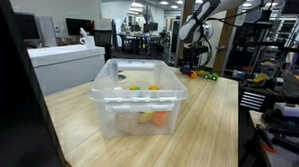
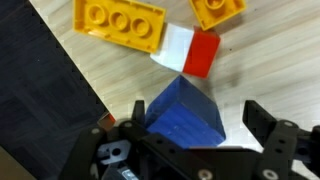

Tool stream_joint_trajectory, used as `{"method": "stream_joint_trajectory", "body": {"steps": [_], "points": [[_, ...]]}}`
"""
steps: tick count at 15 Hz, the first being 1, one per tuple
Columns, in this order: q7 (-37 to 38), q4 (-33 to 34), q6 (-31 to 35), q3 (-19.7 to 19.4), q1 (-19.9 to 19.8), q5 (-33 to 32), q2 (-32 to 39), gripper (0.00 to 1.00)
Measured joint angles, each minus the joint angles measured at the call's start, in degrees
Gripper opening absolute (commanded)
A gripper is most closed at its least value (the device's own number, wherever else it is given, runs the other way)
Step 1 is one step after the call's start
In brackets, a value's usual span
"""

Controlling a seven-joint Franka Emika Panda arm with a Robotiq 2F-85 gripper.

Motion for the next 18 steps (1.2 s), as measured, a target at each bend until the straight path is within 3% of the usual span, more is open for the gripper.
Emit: {"method": "stream_joint_trajectory", "body": {"steps": [2,5,6,13,18], "points": [[0.0,0.52,0.0,-0.09,-0.28,0.0,0.16,0.69],[0.01,0.76,0.0,-0.63,-0.6,0.0,0.16,0.45],[0.02,0.88,0.0,-0.8,-0.62,0.0,0.16,0.42],[0.04,1.19,-0.21,-0.86,-0.5,0.0,-1.09,0.42],[0.03,-0.37,-2.58,1.15,1.42,0.0,-8.93,0.42]]}}
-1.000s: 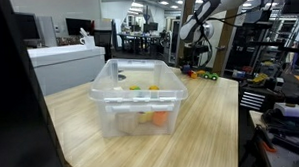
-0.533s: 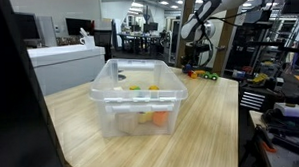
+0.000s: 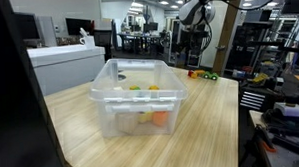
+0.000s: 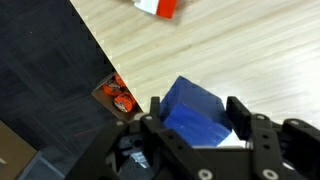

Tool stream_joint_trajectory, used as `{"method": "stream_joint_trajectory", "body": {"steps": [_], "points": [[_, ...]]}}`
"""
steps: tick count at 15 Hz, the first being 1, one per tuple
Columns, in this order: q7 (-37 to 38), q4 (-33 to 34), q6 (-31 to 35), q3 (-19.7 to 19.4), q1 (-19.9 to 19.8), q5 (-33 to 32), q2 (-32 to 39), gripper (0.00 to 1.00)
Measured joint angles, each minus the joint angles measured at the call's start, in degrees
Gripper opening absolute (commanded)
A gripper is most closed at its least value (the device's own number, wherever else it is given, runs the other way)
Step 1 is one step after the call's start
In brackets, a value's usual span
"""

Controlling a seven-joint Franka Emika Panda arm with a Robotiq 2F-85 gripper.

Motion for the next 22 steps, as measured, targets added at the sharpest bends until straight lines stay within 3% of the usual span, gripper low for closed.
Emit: {"method": "stream_joint_trajectory", "body": {"steps": [5,10,15,22], "points": [[-3.45,-5.58,-5.43,2.33,3.46,2.6,-11.31,0.42],[-15.92,-16.72,-10.88,3.01,7.97,8.16,-23.89,0.42],[-24.42,-26.6,-14.08,2.52,12.88,9.12,-32.83,0.42],[-22.81,-33.68,-12.89,3.55,21.28,6.99,-37.59,0.42]]}}
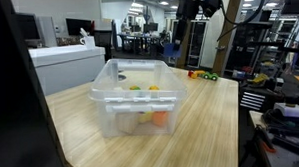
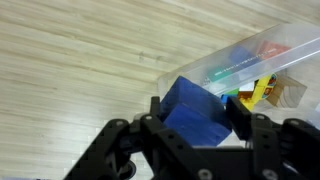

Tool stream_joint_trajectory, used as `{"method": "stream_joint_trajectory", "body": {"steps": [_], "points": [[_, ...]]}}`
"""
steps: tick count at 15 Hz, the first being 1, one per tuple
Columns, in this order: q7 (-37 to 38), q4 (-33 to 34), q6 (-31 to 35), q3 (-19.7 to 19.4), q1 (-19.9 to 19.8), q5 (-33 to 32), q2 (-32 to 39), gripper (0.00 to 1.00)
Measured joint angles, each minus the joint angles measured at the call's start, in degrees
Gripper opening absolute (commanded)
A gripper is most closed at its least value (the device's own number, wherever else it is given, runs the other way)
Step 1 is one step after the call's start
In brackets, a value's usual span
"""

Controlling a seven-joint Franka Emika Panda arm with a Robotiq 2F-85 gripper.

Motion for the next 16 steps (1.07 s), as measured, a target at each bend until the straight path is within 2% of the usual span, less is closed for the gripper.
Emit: {"method": "stream_joint_trajectory", "body": {"steps": [7,8,11,16], "points": [[4.77,-2.71,7.88,2.99,5.52,-0.53,0.02,0.42],[5.7,-2.73,8.84,3.33,6.1,-0.53,0.06,0.92],[7.88,-2.76,11.41,3.89,6.65,-0.53,0.22,0.99],[9.86,-2.17,12.81,3.46,6.72,-0.53,0.25,1.0]]}}
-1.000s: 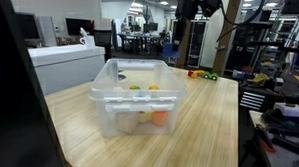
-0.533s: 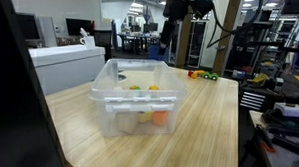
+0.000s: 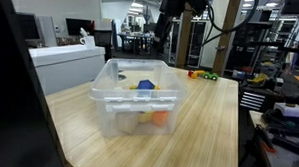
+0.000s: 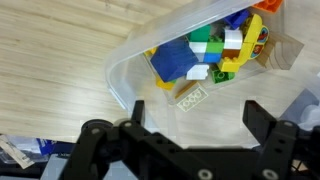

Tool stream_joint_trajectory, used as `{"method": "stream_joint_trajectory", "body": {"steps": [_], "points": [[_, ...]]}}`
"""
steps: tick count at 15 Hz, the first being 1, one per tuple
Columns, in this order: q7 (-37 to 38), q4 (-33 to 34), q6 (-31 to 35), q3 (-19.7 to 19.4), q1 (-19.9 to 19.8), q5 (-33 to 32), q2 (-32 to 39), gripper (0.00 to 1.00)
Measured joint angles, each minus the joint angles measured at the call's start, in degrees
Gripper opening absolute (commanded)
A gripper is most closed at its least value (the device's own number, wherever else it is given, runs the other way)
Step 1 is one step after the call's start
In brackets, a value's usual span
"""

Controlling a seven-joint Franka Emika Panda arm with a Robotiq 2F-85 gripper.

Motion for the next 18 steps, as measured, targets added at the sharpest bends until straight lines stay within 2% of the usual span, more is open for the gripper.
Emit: {"method": "stream_joint_trajectory", "body": {"steps": [4,10,12,18], "points": [[0.93,4.96,0.6,-4.03,-3.1,-0.35,3.44,1.0],[5.62,15.37,1.07,-10.76,-11.99,-4.96,15.64,1.0],[8.1,17.06,1.06,-12.25,-13.95,-7.77,18.59,1.0],[15.84,17.42,0.99,-15.86,-16.43,-15.28,23.16,1.0]]}}
